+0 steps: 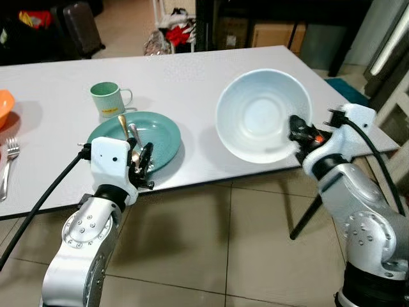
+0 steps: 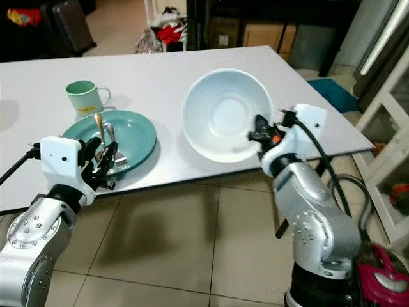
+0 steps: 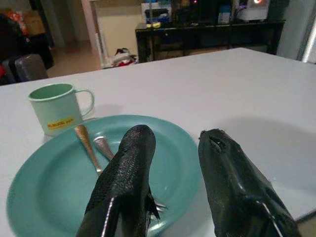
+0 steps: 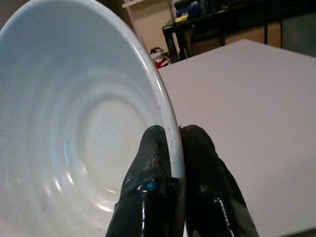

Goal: Setting the table

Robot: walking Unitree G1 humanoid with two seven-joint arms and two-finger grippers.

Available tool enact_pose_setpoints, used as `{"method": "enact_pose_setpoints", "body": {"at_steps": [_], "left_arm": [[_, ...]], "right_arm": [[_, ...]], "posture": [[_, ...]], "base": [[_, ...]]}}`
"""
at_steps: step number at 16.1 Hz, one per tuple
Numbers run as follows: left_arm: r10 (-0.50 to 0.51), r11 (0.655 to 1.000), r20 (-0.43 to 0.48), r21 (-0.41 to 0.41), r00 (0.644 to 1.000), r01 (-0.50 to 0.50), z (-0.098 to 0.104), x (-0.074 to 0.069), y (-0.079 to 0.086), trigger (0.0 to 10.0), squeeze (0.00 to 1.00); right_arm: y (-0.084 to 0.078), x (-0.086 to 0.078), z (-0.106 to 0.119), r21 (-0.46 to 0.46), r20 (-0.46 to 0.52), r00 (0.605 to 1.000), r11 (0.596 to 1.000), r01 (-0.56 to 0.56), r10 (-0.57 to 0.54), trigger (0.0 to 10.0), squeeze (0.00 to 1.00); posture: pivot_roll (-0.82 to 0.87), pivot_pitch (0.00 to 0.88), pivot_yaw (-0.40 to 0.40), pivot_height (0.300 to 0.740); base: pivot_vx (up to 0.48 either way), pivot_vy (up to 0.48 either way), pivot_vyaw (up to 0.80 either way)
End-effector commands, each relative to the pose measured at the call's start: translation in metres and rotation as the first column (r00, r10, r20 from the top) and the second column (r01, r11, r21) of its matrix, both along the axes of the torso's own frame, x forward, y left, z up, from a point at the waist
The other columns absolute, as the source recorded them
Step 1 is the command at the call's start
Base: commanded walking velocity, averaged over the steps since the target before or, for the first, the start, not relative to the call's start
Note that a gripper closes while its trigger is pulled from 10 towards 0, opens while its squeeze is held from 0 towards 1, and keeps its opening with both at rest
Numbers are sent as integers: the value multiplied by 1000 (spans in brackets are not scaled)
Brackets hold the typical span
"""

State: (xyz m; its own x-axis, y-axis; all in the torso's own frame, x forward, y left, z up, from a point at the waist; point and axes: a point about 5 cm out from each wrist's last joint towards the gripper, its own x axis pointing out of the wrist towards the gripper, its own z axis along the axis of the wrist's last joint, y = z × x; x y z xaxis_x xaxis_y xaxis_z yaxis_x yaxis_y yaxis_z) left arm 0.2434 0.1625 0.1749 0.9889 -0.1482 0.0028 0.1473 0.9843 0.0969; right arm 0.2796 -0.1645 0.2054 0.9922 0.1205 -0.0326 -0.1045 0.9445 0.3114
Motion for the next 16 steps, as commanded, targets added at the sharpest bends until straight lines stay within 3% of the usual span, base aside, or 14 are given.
{"method": "enact_pose_setpoints", "body": {"at_steps": [1,13,16], "left_arm": [[18,1000,8,4,1000,-18,2,-2,4,10000,0],[33,999,9,5,999,-33,3,-8,7,10000,0],[31,999,8,6,999,-31,3,-8,7,10000,0]], "right_arm": [[6,0,6,21,28,998,998,-55,54,10000,0],[7,4,0,50,2,999,997,-54,54,10000,0],[8,5,-1,41,-3,998,997,-59,59,10000,0]], "posture": [[-97,0,-12,740],[-77,0,-23,740],[-72,0,-19,740]], "base": [[266,0,0],[303,0,79],[335,0,538]]}}
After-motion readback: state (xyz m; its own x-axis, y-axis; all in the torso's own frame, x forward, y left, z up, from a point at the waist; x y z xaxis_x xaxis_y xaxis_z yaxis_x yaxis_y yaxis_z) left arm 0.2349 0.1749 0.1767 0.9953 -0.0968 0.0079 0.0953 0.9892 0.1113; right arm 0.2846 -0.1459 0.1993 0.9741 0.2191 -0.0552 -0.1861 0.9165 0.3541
